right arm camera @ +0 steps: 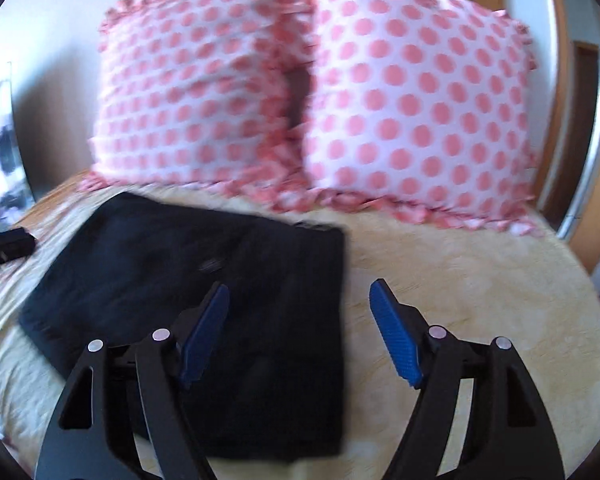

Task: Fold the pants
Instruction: 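Open both grippers and withdraw them from the folded trousers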

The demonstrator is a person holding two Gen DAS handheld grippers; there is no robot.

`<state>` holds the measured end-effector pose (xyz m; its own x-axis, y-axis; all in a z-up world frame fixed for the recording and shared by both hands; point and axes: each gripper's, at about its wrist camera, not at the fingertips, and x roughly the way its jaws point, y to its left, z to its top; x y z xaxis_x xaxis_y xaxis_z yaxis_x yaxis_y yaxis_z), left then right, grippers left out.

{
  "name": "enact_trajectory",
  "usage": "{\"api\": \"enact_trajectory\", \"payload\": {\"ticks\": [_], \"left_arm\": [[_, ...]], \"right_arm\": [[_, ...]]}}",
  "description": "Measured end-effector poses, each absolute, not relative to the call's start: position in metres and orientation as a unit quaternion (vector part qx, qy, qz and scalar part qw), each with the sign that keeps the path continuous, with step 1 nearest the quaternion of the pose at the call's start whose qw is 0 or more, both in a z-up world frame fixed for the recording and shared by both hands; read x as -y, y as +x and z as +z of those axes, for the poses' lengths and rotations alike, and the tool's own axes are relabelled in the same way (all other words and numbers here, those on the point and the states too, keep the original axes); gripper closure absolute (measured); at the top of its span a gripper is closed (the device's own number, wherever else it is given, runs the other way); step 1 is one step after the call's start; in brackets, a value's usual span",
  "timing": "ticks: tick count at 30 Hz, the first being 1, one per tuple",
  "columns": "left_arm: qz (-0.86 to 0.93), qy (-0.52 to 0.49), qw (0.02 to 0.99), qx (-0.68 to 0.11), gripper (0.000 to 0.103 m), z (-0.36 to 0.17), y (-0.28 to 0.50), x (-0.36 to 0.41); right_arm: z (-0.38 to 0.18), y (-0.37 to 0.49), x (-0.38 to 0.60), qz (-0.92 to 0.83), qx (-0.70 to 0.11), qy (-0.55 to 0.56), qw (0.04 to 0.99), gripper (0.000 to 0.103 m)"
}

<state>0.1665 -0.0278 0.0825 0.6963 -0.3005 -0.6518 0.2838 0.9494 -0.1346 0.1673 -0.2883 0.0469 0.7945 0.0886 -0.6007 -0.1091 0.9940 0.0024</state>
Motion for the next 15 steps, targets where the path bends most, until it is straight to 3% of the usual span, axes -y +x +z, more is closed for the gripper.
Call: {"api": "enact_trajectory", "payload": {"ticks": [6,12,14,15], "left_arm": [[-0.171,0.014,0.88,-0.443,0.016,0.025,0.173,0.057],[-0.144,0.006,0.896,-0.42,0.013,0.027,0.168,0.051],[-0.135,0.003,0.908,-0.396,0.009,0.038,0.149,0.039],[-0.118,0.004,0.917,-0.38,0.002,0.041,0.134,0.031]], "right_arm": [[0.014,0.177,0.258,0.068,-0.391,-0.075,0.915,0.028],[0.022,0.161,0.278,0.056,-0.379,0.003,0.924,0.025],[0.029,0.137,0.285,0.051,-0.349,0.04,0.935,0.008],[0.031,0.121,0.289,0.043,-0.331,0.058,0.941,0.001]]}}
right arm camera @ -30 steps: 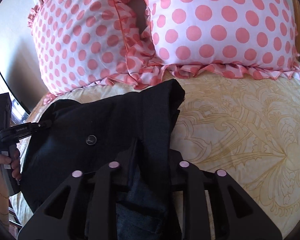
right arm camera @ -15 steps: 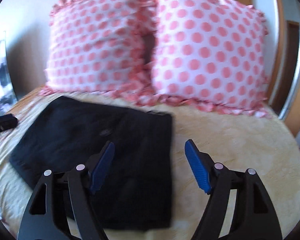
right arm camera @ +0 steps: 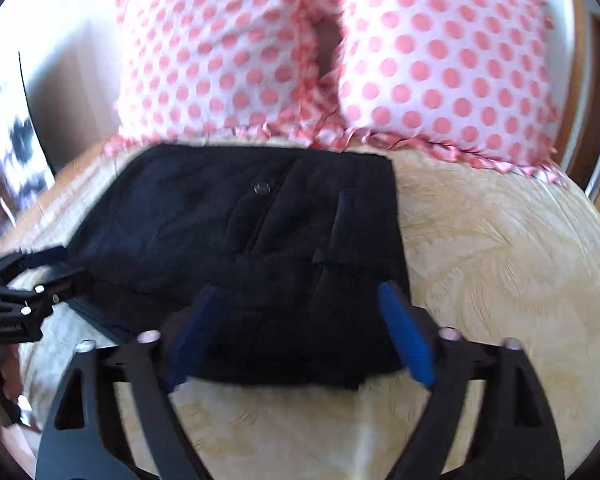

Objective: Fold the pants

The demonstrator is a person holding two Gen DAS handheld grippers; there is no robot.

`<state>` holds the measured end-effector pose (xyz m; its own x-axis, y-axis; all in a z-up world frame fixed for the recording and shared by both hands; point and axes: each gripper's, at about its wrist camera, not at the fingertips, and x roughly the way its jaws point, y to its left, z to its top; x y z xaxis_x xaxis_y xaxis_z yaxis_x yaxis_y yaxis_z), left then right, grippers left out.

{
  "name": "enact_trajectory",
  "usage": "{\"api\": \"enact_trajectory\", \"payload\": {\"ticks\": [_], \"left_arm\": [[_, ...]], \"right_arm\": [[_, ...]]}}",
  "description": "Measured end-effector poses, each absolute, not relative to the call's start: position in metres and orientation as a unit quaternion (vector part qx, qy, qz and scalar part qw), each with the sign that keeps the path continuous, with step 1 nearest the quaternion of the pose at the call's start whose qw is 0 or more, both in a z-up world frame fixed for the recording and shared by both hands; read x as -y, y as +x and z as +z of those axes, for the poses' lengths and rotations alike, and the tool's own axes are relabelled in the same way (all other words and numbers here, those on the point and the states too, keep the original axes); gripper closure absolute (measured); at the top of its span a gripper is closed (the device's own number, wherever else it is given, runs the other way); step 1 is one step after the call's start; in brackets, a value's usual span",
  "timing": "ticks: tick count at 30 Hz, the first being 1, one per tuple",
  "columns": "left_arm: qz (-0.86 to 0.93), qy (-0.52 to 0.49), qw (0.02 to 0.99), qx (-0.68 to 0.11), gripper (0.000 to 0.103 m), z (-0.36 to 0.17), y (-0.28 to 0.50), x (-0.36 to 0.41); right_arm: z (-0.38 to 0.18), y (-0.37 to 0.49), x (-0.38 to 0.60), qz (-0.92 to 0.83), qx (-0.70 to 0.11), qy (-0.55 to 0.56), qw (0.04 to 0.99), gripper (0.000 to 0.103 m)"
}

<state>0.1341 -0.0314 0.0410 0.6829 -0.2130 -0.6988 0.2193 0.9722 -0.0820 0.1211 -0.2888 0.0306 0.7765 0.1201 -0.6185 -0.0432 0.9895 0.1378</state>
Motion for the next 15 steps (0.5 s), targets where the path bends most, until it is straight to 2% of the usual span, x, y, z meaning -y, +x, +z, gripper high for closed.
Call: {"api": "enact_trajectory", "payload": {"ticks": [9,15], "left_arm": [[-0.049,0.034,0.93,-0.363,0.002,0.018,0.06,0.012],[-0.024,0.037,0.933,-0.357,0.002,0.01,0.052,0.007]], "right_arm": [[-0.005,0.059,0.262,0.035,-0.327,0.081,0.941,0.001],[-0.013,0.051,0.24,0.024,-0.318,0.06,0.946,0.001]]}}
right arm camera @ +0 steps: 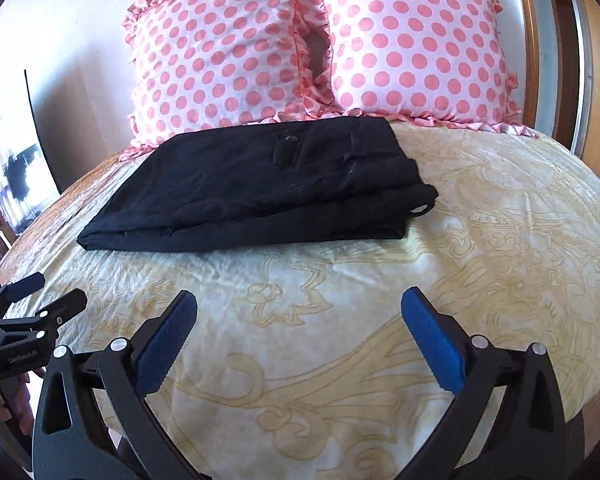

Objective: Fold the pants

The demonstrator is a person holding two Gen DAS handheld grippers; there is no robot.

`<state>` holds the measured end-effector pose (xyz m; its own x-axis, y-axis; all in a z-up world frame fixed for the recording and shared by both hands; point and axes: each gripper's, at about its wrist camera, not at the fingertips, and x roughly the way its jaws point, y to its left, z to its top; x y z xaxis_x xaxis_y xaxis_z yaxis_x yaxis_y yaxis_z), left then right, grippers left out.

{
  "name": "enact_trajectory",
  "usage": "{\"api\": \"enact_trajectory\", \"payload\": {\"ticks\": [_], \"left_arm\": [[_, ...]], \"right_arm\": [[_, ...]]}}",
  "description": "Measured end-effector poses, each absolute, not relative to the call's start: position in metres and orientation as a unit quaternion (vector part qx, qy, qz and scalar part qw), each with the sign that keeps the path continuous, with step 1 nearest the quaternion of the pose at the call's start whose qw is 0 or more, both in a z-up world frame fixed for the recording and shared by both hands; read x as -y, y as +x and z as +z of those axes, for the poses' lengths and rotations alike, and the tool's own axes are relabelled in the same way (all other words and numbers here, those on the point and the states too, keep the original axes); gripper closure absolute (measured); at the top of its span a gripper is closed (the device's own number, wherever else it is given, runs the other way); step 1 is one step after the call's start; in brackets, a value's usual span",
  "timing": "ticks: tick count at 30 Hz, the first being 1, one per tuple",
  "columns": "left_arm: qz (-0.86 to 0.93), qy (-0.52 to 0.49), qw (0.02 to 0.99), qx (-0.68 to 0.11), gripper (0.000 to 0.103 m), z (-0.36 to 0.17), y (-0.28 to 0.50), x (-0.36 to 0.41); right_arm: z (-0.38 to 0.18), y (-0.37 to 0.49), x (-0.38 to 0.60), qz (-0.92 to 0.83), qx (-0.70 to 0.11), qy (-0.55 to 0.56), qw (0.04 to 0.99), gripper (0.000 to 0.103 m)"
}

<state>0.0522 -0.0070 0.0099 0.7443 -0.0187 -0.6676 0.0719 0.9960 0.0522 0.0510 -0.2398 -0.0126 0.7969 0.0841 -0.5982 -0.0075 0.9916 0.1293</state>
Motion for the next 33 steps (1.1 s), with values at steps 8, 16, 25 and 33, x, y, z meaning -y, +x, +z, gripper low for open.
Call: {"api": "enact_trajectory", "payload": {"ticks": [8,16,25,33], "left_arm": [[-0.029,0.026,0.931,-0.362,0.002,0.007,0.059,0.004],[-0.032,0.027,0.937,-0.346,0.002,0.004,0.056,0.004],[-0.022,0.022,0.948,-0.317,0.002,0.0,0.049,0.005],[-0.023,0.023,0.949,-0.312,0.002,-0.001,0.048,0.004]], "right_arm": [[-0.02,0.047,0.223,0.025,-0.317,0.042,0.947,0.001],[-0.024,0.046,0.215,0.009,-0.318,0.016,0.948,0.001],[-0.026,0.043,0.216,0.009,-0.307,0.015,0.952,0.001],[-0.026,0.043,0.215,0.008,-0.302,0.015,0.953,0.001]]}}
